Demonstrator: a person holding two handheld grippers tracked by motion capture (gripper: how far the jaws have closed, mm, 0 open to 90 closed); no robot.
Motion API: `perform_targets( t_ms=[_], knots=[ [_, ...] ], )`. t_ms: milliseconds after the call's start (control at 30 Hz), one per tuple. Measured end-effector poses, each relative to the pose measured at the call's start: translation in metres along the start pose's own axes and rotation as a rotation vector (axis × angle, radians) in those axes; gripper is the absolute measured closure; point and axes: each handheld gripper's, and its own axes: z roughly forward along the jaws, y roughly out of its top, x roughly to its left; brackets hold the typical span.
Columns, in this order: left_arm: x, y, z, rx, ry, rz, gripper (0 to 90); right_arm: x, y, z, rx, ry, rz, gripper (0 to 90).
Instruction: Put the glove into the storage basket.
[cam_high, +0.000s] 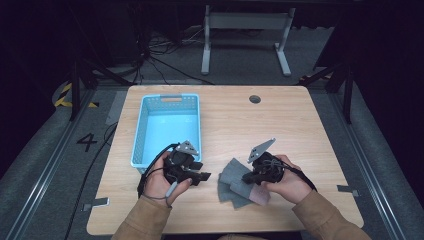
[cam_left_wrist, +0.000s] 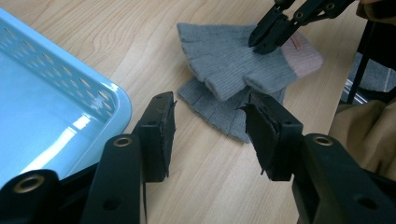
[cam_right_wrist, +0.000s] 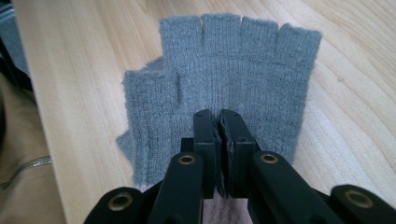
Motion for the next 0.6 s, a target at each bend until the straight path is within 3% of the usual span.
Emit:
perform_targets(
  t_ms=[200,333,500,600],
  knots=[
    [0.000,-0.002,0.000,-0.005,-0.001,0.003,54.8,-0.001,-0.002,0.014,0.022,0.009,0.013,83.7],
    [0.000,-0.003,0.002,-0.019,-0.025,-0.001,54.7,-0.001,-0.003,0.016,0.020,0.012,0.025,80.5],
    [-0.002,-0.005,0.006,-0.010,-0.028,0.024,55.7,-0.003,-0.006,0.006,-0.032,0.025,0.053,76.1],
    [-0.003,-0.006,0.009,-0.011,-0.044,0.027,58.5,-0.008,-0.011,-0.006,-0.069,0.009,0.071,74.6]
  ],
)
